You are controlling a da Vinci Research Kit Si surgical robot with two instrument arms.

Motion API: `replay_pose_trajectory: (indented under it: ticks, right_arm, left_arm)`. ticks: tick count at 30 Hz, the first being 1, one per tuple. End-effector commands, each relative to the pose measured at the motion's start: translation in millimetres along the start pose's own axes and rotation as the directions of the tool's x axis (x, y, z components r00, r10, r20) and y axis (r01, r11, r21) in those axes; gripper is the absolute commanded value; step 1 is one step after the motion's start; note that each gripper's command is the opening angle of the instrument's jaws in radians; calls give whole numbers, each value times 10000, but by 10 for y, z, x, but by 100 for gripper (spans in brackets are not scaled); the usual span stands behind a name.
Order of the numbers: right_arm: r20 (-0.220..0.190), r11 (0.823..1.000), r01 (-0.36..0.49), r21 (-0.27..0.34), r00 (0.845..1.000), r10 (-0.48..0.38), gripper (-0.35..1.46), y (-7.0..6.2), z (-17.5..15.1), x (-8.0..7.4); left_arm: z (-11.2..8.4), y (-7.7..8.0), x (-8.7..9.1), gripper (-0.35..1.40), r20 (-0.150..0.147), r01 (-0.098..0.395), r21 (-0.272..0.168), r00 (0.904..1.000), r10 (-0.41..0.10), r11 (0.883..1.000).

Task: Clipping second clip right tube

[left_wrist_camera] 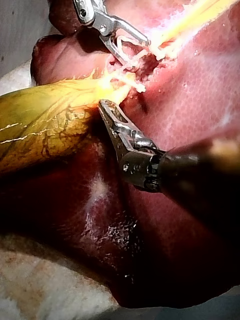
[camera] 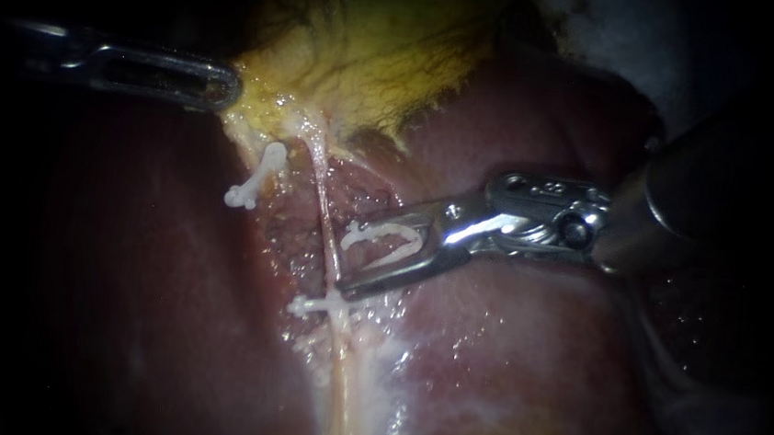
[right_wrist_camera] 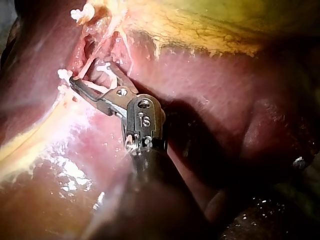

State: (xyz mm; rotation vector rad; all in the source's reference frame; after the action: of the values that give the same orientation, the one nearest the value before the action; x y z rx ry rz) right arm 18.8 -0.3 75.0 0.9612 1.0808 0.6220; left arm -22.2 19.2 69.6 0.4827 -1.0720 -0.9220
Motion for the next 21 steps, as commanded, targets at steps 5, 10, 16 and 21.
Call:
replay_pose_trajectory:
  ticks: [5,10,16,21]
  right_arm:
    - [-658,9912,-668,1143,9950,746,51,6,16,-6]
    - [-1129,9708,-874,2236,9870,1148,51,7,26,-10]
    - [-2047,9581,-1109,2640,9643,1680,51,0,31,-6]
    - [-2459,9619,-1351,2375,9497,1941,50,-16,32,2]
  left_arm:
    - [1,0,0,-35,-1,-1,-4,10000,1,10000]
    - [1,0,0,-35,0,-1,-6,10000,1,10000]
    - [1,0,0,-35,-1,-1,-4,10000,1,10000]
    - [1,0,0,-35,-1,-1,-3,10000,1,10000]
